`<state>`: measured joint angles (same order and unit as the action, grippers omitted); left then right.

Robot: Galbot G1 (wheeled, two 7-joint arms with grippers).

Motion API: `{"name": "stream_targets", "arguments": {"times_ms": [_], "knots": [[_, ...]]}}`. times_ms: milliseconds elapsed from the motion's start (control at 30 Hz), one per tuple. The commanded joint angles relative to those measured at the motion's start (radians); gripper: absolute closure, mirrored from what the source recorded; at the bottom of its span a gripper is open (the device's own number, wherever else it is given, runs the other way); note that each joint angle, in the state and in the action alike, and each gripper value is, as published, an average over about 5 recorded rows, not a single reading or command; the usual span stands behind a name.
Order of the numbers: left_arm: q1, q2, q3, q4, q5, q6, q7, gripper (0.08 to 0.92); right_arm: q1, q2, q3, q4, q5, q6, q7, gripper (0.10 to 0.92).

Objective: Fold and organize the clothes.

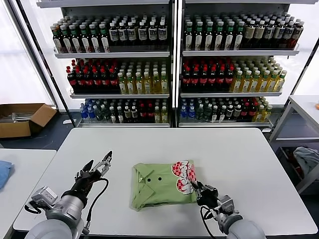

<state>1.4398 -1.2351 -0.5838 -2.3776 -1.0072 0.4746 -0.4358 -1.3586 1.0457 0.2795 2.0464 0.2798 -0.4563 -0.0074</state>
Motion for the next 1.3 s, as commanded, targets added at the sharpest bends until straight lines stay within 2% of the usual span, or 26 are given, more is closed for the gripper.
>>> {"name": "stream_targets", "arguments": {"times_ms": [33,167,300,433,633,767,967,1300], "knots": [[0.014,-0.003,0.001,-0.011,0.006,0.001,0.003,0.177,-0.036,0.024,0.026,0.093,-0.026,0.041,0.055,0.694],[0.021,-0.006,0.001,-0.013,0.013,0.001,0.006,0.177,0.065,0.108,-0.066,0.033,-0.023,0.070,0.096,0.581],[0.034,-0.007,-0.009,-0.017,0.016,0.000,0.009,0.177,0.160,0.184,-0.146,-0.125,-0.031,0.068,0.136,0.477],[0.059,-0.010,-0.031,-0.019,0.016,-0.004,0.019,0.177,0.184,0.207,-0.152,-0.259,0.036,0.036,0.130,0.356],[0.069,-0.021,-0.046,-0.009,0.025,-0.010,0.029,0.177,0.184,0.202,-0.149,-0.283,0.100,-0.020,0.148,0.218],[0.060,-0.022,-0.039,-0.006,0.032,-0.011,0.029,0.177,0.184,0.203,-0.142,-0.196,0.130,-0.002,0.155,0.204],[0.055,-0.018,-0.035,-0.012,0.034,-0.011,0.030,0.177,0.202,0.219,-0.158,-0.078,0.088,0.026,0.170,0.203],[0.066,-0.019,-0.035,-0.019,0.042,-0.013,0.036,0.177,0.240,0.296,-0.191,-0.281,-0.008,0.053,0.163,0.203]]}}
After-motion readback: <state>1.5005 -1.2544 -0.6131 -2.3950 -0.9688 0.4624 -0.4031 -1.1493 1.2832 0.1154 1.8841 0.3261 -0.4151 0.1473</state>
